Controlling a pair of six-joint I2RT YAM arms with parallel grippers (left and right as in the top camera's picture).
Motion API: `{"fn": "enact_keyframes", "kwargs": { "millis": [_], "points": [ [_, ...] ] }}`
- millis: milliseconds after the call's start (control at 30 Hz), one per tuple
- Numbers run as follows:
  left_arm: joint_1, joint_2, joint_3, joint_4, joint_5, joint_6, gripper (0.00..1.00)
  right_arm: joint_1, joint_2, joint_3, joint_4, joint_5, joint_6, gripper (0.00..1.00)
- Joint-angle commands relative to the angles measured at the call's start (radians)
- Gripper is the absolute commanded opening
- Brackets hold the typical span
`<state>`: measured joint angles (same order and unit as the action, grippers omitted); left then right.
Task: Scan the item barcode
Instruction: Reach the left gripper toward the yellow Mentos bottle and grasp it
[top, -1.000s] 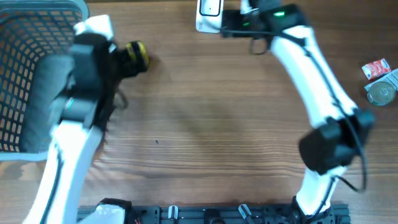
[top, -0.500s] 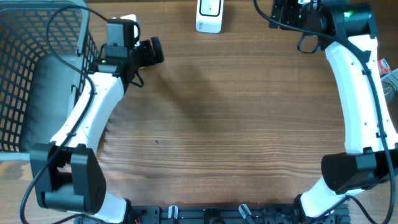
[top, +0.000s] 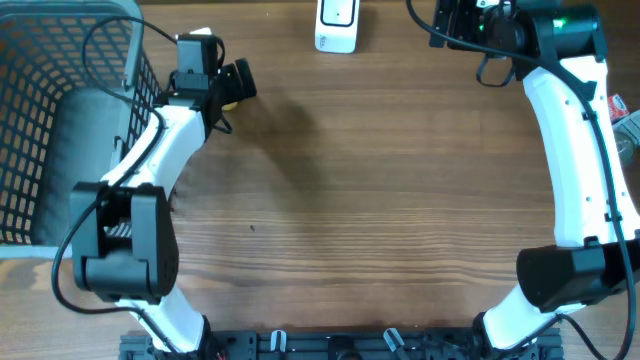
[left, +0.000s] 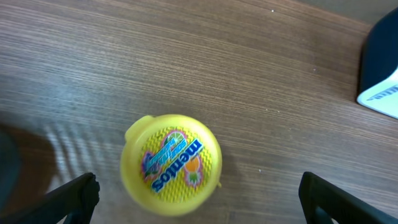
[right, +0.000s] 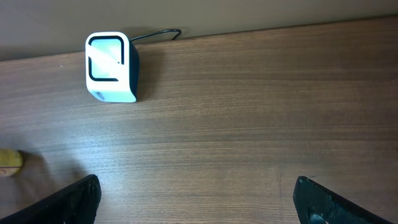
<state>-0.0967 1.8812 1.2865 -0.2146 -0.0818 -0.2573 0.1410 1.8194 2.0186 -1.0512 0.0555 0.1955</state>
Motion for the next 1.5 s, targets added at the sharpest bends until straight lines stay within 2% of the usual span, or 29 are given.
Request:
{"fn": "enact_keyframes", "kwargs": {
  "millis": [0, 367, 400, 500, 533, 567, 667, 767, 800, 833, 900, 933, 1167, 1467],
  "points": [
    [0.006, 0.03, 0.002, 0.033, -0.013, -0.013, 1.0, 0.006, 0.01, 0.002, -0.001, -0.013, -0.012, 1.0],
    [0.012, 0.122, 0.002, 0.099, -0.014, -0.013, 0.99, 0.006, 0.01, 0.002, -0.001, -0.012, -0.012, 1.0],
    [0.012, 0.122, 0.002, 0.105, -0.014, -0.013, 0.93, 0.006, 0.01, 0.002, -0.001, -0.012, -0.012, 1.0],
    [0.012, 0.122, 0.002, 0.11, -0.017, -0.013, 0.57, 0.005, 0.01, 0.002, -0.002, -0.012, -0.012, 1.0],
    [0.012, 0.122, 0.002, 0.112, -0.023, -0.012, 0.49, 0.005, 0.01, 0.002, -0.002, -0.012, -0.012, 1.0],
    [0.012, 0.122, 0.002, 0.119, -0.034, -0.012, 0.46, 0.006, 0.01, 0.002, -0.002, -0.012, -0.012, 1.0],
    [0.013, 0.122, 0.002, 0.121, -0.043, -0.012, 0.49, 0.006, 0.01, 0.002, -0.003, -0.013, -0.012, 1.0],
    [0.017, 0.122, 0.002, 0.12, -0.043, -0.012, 0.45, 0.006, 0.01, 0.002, -0.003, -0.012, -0.012, 1.0],
    [0.016, 0.122, 0.002, 0.121, -0.043, -0.012, 0.45, 0.006, 0.01, 0.002, -0.004, -0.012, -0.012, 1.0],
    [0.016, 0.122, 0.002, 0.121, -0.043, -0.012, 0.54, 0.005, 0.01, 0.002, -0.004, -0.012, -0.012, 1.0],
    [0.017, 0.122, 0.002, 0.119, -0.044, -0.012, 0.86, 0.006, 0.01, 0.002, -0.004, -0.012, -0.013, 1.0],
    [0.02, 0.122, 0.002, 0.123, -0.051, -0.012, 1.0, 0.006, 0.01, 0.002, -0.005, -0.012, -0.012, 1.0],
    [0.049, 0.148, 0.002, 0.194, -0.05, -0.013, 1.0, 0.006, 0.01, 0.002, -0.006, -0.013, -0.012, 1.0],
    [0.046, 0.184, 0.002, 0.2, 0.031, -0.013, 0.99, 0.006, 0.01, 0.002, -0.008, -0.013, -0.012, 1.0]
  ]
}}
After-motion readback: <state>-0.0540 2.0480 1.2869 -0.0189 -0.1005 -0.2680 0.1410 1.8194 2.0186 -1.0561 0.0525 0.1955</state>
